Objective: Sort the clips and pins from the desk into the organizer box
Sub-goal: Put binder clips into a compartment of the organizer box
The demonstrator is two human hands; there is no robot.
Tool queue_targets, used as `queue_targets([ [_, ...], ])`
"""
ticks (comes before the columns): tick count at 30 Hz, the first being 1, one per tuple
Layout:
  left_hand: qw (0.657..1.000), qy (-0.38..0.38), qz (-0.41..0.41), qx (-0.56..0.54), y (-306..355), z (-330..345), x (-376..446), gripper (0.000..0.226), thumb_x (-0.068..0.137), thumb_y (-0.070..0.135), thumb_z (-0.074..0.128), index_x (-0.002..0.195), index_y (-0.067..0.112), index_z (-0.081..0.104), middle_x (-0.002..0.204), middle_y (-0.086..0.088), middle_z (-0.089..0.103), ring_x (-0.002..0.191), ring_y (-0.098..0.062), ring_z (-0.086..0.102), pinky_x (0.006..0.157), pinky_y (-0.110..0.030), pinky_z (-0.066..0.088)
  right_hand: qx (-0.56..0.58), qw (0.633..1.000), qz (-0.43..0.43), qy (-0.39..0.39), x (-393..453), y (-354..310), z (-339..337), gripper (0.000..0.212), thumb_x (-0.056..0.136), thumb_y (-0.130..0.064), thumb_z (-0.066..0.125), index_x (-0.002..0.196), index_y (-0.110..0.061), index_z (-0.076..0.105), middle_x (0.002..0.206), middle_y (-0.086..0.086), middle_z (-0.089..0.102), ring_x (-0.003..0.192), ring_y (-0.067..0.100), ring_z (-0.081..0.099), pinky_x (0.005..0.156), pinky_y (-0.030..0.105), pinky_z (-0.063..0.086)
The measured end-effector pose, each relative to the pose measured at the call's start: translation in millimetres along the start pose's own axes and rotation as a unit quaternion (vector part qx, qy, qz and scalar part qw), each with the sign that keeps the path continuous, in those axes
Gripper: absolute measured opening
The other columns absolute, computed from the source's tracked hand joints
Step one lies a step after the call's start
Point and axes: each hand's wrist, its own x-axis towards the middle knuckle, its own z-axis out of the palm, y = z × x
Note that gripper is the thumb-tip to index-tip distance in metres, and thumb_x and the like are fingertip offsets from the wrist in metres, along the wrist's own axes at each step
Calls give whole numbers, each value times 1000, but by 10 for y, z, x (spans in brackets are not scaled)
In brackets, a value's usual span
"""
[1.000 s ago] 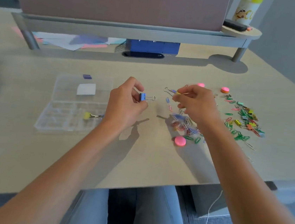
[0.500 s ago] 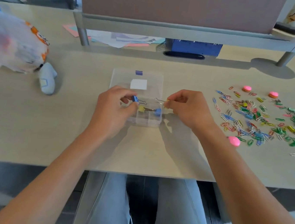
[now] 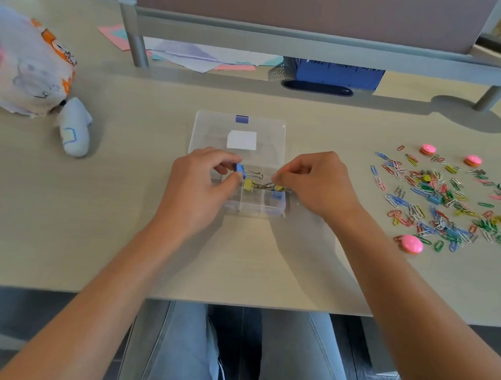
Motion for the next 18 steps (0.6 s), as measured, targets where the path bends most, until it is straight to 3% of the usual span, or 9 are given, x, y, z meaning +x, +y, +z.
queue_targets([
  [3, 1000, -3, 4, 8, 0, 16, 7, 24, 85, 12, 69, 108, 17, 76, 100, 7, 73, 90, -8, 66, 78, -2, 37, -3, 1000, -6, 14, -7, 49, 49, 5, 78, -22, 81, 74, -23, 78, 64, -9, 70, 55, 2, 59, 56, 20, 45],
  [9, 1000, -16, 15, 17, 12, 93, 10, 22, 86, 14, 71, 107, 18, 76, 101, 9, 72, 90, -8, 64, 81, -9, 40, 39, 998, -15, 53, -68, 158, 28, 7, 83, -21, 75, 77, -20, 76, 58, -13, 65, 50, -3, 55, 51, 15, 40],
  [13, 999, -31, 29, 35, 57, 187, 35, 22, 87, 16, 71, 109, 19, 76, 95, 14, 67, 99, -11, 60, 86, -23, 43, 57, 995, -13, 78, -81, 208, -30, 9, 87, -24, 71, 80, -21, 75, 66, -8, 68, 58, 3, 57, 56, 20, 42],
  [18, 993, -44, 62, 94, -8, 263, 31, 29, 86, 18, 70, 114, 15, 72, 111, 2, 68, 114, -22, 52, 96, -43, 45, 65, 995, -15, 68, -127, 257, -20, 9, 88, -23, 70, 82, -21, 76, 66, -8, 67, 61, 6, 59, 58, 20, 44],
])
